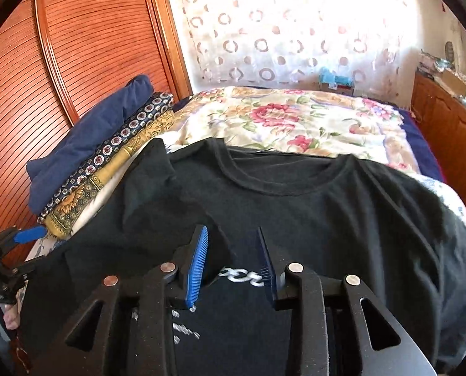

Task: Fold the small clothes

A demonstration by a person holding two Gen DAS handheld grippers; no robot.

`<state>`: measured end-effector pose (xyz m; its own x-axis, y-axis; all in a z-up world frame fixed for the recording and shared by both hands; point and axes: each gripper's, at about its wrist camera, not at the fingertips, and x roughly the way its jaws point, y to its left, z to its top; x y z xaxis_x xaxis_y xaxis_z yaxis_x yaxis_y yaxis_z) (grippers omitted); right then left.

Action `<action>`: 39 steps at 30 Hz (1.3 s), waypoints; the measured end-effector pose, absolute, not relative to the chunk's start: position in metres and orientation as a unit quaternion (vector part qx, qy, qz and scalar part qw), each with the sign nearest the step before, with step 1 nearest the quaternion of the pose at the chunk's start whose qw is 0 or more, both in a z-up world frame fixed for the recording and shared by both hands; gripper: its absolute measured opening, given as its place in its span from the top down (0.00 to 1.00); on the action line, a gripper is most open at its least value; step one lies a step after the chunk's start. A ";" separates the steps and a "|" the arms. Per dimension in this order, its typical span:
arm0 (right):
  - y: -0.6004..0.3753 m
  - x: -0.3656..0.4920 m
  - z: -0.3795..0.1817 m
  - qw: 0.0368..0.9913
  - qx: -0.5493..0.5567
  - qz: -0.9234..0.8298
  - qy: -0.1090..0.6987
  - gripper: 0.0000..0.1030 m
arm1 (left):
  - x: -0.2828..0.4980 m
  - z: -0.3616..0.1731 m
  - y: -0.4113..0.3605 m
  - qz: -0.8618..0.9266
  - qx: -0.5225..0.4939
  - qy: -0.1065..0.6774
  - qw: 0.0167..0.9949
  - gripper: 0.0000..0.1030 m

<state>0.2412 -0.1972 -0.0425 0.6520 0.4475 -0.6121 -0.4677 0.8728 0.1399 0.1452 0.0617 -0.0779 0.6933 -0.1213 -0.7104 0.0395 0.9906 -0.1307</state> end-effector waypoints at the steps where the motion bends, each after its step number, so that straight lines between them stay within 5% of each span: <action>1: -0.203 0.238 -0.039 0.911 -0.014 0.249 0.329 0.63 | 0.148 -0.077 0.057 -0.039 -0.052 0.382 0.922 0.13; 16: -0.311 0.209 -0.030 0.939 0.000 0.130 0.317 0.57 | 0.186 -0.051 -0.013 -0.064 -0.041 0.279 0.957 0.13; 39: -0.385 0.247 -0.043 0.897 0.095 0.052 0.429 0.57 | 0.194 -0.091 -0.073 -0.140 0.036 0.385 0.912 0.13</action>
